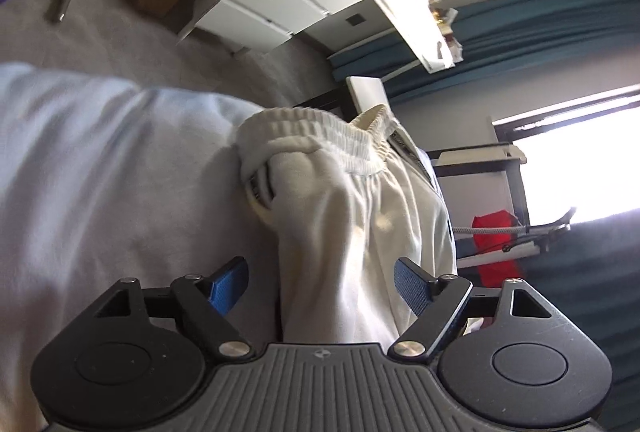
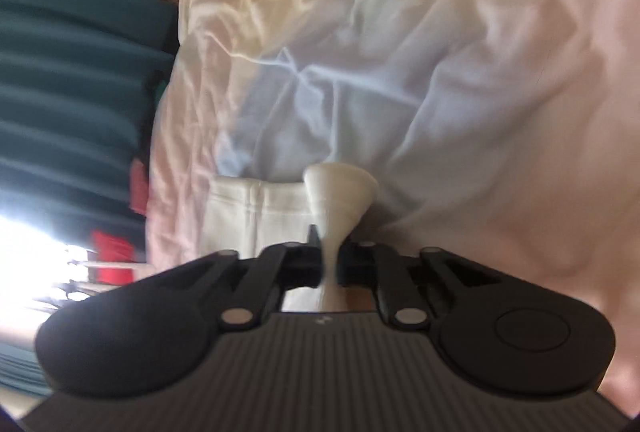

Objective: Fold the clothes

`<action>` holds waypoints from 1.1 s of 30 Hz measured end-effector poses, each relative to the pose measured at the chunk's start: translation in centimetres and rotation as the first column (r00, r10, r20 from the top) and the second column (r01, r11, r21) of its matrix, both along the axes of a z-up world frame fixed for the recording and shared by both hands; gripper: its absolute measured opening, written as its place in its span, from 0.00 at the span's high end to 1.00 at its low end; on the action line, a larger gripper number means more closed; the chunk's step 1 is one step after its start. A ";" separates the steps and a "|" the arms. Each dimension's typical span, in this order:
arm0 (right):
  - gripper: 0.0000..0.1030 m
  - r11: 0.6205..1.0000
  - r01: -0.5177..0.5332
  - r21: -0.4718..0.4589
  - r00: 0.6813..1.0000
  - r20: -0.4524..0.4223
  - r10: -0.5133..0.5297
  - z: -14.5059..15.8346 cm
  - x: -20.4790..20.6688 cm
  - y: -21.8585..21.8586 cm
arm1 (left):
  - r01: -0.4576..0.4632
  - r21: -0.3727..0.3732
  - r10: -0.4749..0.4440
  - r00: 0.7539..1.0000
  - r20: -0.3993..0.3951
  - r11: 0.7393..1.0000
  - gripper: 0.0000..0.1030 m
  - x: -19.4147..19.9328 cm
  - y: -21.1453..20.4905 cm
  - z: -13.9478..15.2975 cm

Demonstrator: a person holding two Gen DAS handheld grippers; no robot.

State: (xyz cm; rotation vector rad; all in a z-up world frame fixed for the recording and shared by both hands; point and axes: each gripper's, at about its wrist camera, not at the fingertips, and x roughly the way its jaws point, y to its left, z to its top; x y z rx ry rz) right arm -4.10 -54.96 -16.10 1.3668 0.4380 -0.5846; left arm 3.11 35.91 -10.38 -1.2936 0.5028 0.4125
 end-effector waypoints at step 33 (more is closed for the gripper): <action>0.84 0.980 0.014 -0.197 0.956 -0.283 -0.071 2.7 -3.9 0.8 | 0.332 0.205 -0.311 0.942 -0.128 0.921 0.71 -1.2 3.9 0.1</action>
